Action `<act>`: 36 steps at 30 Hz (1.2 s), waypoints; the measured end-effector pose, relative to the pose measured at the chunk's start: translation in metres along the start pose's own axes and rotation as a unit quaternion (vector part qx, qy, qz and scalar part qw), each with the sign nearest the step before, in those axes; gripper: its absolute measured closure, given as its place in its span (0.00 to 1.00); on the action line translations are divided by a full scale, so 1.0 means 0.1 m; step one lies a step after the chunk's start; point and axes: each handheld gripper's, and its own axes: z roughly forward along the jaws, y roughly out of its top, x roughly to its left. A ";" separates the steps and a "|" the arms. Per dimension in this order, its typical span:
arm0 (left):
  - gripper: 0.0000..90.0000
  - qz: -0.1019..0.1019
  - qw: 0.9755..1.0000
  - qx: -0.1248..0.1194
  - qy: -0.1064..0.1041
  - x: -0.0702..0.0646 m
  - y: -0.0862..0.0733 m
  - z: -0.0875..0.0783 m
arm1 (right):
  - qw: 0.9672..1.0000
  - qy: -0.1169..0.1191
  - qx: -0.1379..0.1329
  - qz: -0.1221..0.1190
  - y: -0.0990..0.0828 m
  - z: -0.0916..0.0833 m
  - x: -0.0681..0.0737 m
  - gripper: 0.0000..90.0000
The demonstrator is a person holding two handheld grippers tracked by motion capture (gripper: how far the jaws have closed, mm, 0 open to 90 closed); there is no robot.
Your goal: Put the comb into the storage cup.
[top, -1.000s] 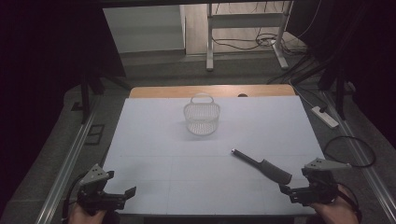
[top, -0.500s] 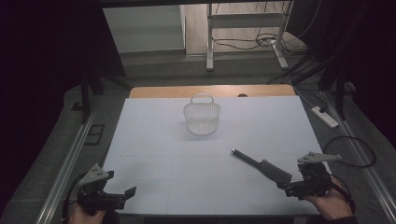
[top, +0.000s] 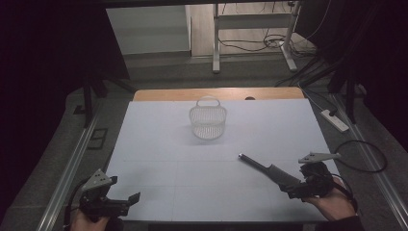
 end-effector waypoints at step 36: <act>0.00 0.003 1.000 0.005 0.001 0.00 0.00 0.00 | 0.997 0.042 0.016 -0.060 0.25 0.24 -0.01 0.99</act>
